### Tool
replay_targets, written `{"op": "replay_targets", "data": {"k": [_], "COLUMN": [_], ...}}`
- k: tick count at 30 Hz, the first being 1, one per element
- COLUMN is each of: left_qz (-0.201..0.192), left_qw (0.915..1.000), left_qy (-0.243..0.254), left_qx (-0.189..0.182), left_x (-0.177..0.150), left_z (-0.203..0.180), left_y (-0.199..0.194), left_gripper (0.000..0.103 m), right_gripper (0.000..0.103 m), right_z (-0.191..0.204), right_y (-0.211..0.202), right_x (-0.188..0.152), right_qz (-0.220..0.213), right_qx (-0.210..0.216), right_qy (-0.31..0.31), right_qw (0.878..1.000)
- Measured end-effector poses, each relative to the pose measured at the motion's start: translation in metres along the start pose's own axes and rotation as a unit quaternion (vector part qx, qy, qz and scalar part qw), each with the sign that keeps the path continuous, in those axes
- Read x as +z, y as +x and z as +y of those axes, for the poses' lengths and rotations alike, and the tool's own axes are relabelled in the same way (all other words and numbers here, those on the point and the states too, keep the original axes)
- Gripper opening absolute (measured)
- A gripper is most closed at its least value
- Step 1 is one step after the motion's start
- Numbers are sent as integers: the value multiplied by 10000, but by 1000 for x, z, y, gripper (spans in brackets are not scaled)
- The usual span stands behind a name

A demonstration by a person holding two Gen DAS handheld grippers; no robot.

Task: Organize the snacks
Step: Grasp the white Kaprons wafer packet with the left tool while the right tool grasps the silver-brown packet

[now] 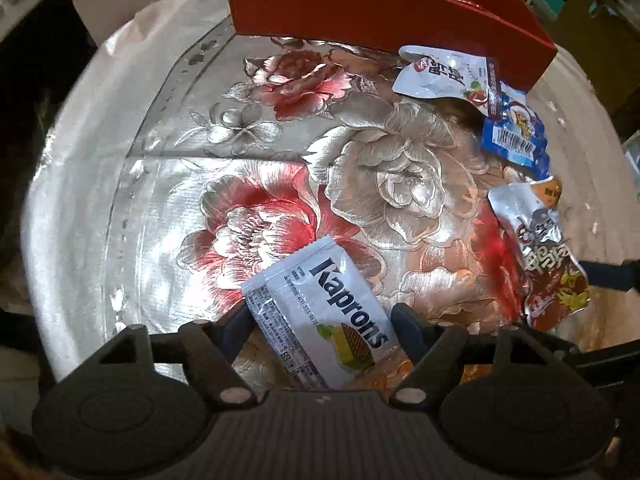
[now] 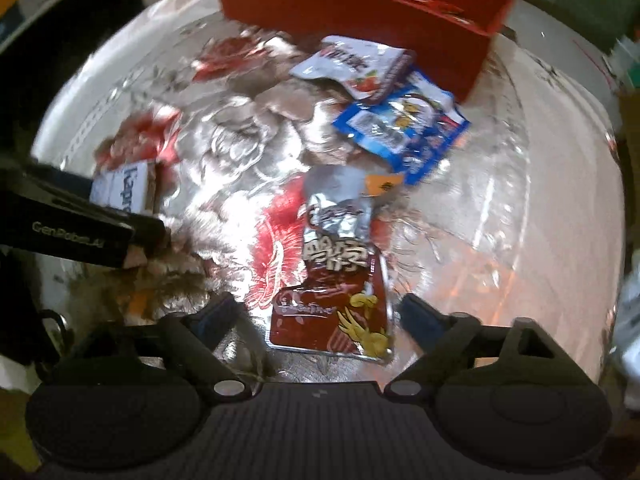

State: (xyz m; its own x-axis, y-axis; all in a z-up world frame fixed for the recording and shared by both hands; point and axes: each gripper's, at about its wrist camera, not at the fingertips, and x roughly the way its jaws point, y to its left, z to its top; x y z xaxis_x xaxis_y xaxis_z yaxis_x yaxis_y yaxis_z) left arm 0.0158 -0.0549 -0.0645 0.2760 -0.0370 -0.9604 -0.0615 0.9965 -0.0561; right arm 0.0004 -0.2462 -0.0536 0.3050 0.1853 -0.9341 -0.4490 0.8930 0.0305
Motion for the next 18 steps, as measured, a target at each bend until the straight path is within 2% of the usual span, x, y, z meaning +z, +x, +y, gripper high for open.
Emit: {"op": "replay_targets", "data": {"k": [3, 6, 7, 10, 11, 12, 13, 14, 15, 16, 18], "left_qz": [-25, -180, -236, -415, -424, -408, -403, -373, -331, -299, -298], "left_qw": [10000, 9996, 9993, 9983, 9984, 9986, 9987, 9990, 9993, 9994, 9994], "left_qy": [72, -123, -183, -239, -228, -221, -169, -114, -125, -168, -199], "left_qx": [55, 180, 206, 341, 306, 267, 252, 198, 138, 88, 7], "left_x": [0, -3, -5, -11, -11, -10, -9, -8, -8, -9, -9], "left_z": [2, 7, 6, 2, 2, 3, 4, 5, 8, 12, 18], "left_y": [1, 3, 4, 3, 2, 1, -2, -3, -3, -5, -9], "left_gripper": [70, 70, 73, 77, 76, 69, 66, 66, 66, 66, 66], "right_gripper": [90, 88, 88, 91, 91, 90, 89, 81, 61, 52, 51], "right_z": [-6, -7, -8, 5, 10, 14, 16, 15, 12, 7, -3], "right_y": [-1, -2, -2, 10, 12, 14, 14, 12, 8, 4, 1], "right_x": [1, 10, 13, 20, 21, 21, 21, 21, 22, 23, 24], "right_qz": [-3, -62, -62, 44, 50, 50, 56, 38, 8, -28, 12], "right_qx": [137, 152, 153, -176, -318, -421, -483, -487, -495, -501, -337], "right_qy": [224, 402, 400, 144, 13, -59, -95, -54, 43, 157, 483], "right_qw": [9997, 9991, 9991, 9997, 9995, 9991, 9988, 9988, 9988, 9986, 9983]}}
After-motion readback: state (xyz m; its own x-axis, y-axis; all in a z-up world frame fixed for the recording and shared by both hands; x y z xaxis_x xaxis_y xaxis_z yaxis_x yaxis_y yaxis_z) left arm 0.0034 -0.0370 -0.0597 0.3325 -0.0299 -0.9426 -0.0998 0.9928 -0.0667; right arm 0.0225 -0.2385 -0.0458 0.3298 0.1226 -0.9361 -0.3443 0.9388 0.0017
